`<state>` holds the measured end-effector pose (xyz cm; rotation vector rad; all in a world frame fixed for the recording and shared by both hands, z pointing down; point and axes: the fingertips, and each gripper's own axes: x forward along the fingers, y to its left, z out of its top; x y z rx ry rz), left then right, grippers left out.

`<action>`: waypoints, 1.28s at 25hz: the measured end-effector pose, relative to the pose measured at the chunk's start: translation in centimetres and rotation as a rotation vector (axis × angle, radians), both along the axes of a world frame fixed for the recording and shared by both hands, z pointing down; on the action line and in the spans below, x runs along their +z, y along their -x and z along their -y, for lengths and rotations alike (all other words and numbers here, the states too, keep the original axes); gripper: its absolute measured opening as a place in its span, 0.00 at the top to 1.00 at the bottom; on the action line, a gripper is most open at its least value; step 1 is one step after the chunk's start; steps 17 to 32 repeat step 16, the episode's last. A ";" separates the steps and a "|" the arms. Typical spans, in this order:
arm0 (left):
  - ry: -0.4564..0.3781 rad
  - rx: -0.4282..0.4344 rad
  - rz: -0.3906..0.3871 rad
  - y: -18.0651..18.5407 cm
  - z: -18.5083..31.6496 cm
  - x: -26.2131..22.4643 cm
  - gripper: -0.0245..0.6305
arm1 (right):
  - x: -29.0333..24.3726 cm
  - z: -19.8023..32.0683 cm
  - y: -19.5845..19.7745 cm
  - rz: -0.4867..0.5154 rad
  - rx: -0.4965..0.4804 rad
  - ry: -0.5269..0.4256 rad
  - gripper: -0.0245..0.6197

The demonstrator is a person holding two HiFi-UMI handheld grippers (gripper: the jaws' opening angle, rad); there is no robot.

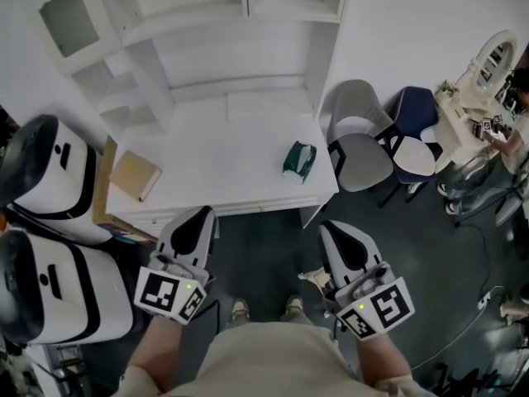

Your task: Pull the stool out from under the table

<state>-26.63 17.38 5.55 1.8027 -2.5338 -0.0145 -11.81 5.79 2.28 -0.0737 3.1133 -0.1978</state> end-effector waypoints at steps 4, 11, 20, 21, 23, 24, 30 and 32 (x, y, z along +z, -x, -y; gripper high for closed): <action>0.020 -0.025 0.027 0.4 -1.3 0.2 0.93 | -0.4 -0.4 0.3 0.006 0.000 -0.017 0.93; 0.032 -0.038 0.028 0.1 -2.5 0.1 0.93 | -0.3 -0.4 -0.1 0.016 0.020 -0.005 0.93; 0.034 -0.027 0.029 -0.6 -2.3 -0.4 0.93 | -0.6 -0.2 -0.7 0.024 0.034 -0.008 0.93; 0.034 -0.027 0.029 -0.6 -2.3 -0.4 0.93 | -0.6 -0.2 -0.7 0.024 0.034 -0.008 0.93; 0.034 -0.027 0.029 -0.6 -2.3 -0.4 0.93 | -0.6 -0.2 -0.7 0.024 0.034 -0.008 0.93; 0.034 -0.027 0.029 -0.6 -2.3 -0.4 0.93 | -0.6 -0.2 -0.7 0.024 0.034 -0.008 0.93; 0.034 -0.027 0.029 -0.6 -2.3 -0.4 0.93 | -0.6 -0.2 -0.7 0.024 0.034 -0.008 0.93; 0.034 -0.027 0.029 -0.6 -2.3 -0.4 0.93 | -0.6 -0.2 -0.7 0.024 0.034 -0.008 0.93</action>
